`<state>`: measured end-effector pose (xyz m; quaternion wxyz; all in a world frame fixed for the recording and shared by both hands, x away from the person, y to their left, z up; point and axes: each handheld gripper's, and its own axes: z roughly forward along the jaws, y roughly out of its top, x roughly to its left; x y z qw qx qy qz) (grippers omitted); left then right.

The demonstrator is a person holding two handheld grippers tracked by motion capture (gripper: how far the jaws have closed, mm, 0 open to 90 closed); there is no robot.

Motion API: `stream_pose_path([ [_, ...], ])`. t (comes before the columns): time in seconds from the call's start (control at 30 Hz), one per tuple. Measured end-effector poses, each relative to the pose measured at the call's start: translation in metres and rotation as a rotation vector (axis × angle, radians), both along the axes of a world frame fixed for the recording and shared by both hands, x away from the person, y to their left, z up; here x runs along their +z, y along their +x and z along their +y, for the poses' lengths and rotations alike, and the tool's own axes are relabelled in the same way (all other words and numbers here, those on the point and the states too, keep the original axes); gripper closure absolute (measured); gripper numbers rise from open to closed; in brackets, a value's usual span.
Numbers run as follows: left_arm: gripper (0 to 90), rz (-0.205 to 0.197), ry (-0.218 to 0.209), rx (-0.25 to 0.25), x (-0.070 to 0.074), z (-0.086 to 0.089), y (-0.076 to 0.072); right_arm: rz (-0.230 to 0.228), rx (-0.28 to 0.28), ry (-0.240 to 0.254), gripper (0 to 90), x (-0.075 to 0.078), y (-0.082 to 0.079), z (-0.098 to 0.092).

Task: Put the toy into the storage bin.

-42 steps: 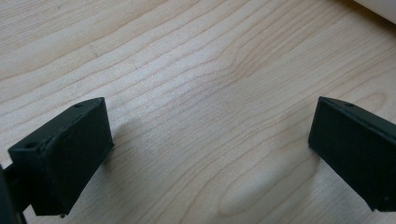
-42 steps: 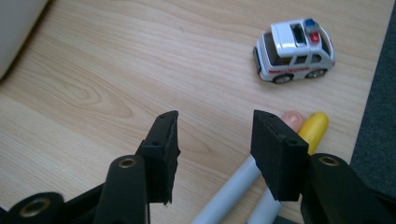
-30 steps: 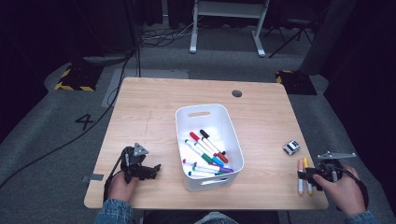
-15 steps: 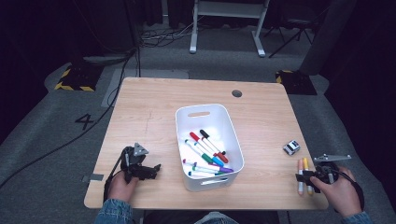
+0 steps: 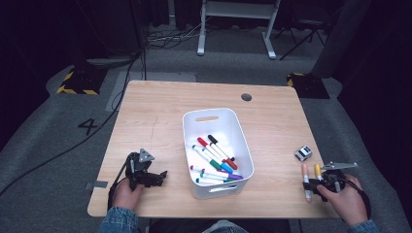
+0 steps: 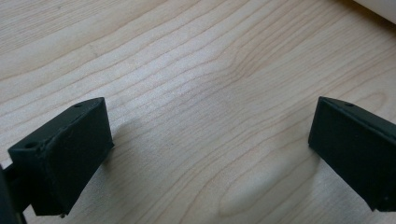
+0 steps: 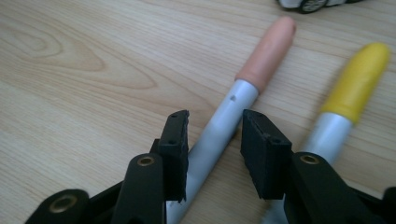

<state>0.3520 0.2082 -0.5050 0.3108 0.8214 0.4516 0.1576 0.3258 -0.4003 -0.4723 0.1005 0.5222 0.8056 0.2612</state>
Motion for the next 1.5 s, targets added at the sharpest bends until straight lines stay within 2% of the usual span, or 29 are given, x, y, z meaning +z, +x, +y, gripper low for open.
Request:
stream_pose_path([
  [0.23, 0.0, 0.000, 0.000, 0.000, 0.000, 0.000, 0.000, -0.020, 0.047, -0.011, 70.6, -0.003, 0.004, 0.021],
  [0.3, 0.0, 0.000, 0.000, 0.000, 0.000, 0.000, 0.000, -0.023, 0.061, -0.023, 76.6, -0.003, 0.006, 0.027],
  [0.63, 0.0, 0.000, 0.000, 0.000, 0.000, 0.000, 0.000, -0.033, 0.093, -0.030, 77.2, 0.003, 0.010, 0.039],
  [1.07, 0.0, 0.000, 0.000, 0.000, 0.000, 0.000, 0.000, -0.063, 0.132, 0.035, 77.2, 0.034, 0.011, 0.046],
  [1.3, 0.0, 0.001, -0.001, 0.001, 0.000, 0.000, 0.000, -0.075, 0.199, 0.053, 77.2, 0.055, 0.014, 0.052],
  [1.5, 0.0, 0.000, 0.000, 0.000, 0.000, 0.000, 0.000, -0.078, 0.227, 0.090, 77.2, 0.075, 0.017, 0.059],
])
